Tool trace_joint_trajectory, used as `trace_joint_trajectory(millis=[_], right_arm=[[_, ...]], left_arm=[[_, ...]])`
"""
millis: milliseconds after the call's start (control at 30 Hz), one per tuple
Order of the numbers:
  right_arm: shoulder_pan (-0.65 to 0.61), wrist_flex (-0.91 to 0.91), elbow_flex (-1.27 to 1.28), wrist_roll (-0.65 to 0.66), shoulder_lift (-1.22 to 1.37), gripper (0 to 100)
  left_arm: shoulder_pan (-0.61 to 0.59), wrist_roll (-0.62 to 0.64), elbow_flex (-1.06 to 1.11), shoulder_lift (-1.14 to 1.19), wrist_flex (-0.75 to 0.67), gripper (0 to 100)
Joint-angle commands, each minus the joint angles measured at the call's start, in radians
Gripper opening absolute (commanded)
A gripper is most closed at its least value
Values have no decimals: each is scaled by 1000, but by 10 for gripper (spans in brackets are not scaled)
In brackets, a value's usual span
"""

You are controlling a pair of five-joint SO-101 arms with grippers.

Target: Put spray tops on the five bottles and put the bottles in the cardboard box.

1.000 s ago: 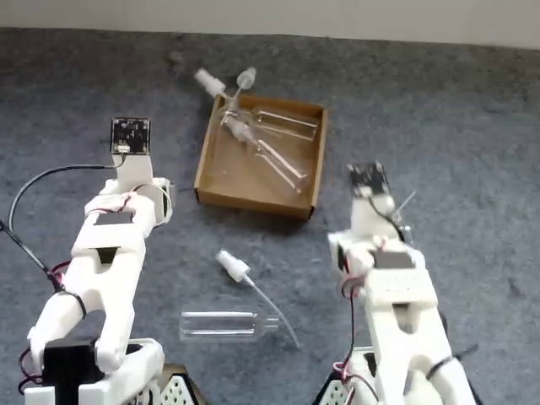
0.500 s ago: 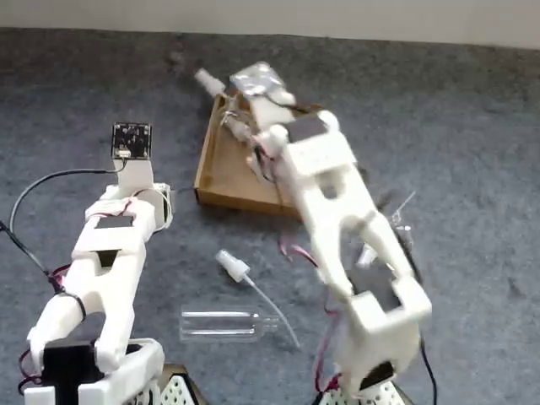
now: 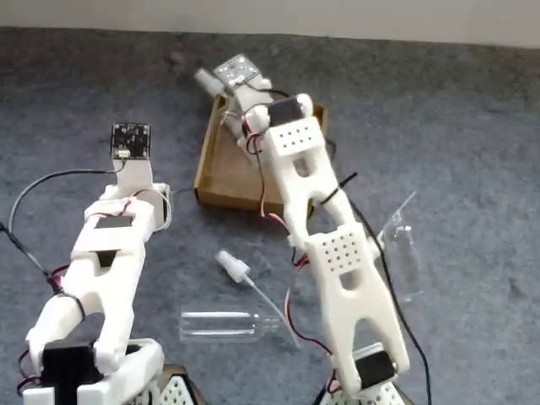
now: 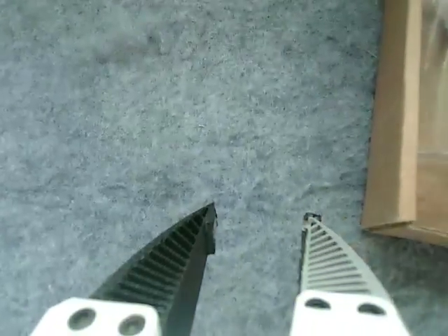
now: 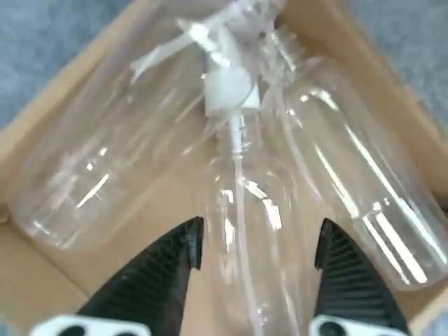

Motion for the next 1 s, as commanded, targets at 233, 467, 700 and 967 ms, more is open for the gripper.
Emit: trace_joint_trajectory(millis=[233, 467, 700, 967], right_arm=[[22, 140, -107, 68, 97, 22], [45, 239, -297, 49, 101, 3], [77, 237, -374, -40, 1, 3], [81, 239, -361, -81, -188, 3]], left_arm=[[-10, 2, -1, -39, -3, 5], [-10, 2, -1, -39, -3, 5], [-10, 2, -1, -39, -3, 5], [-10, 2, -1, -39, -3, 5]])
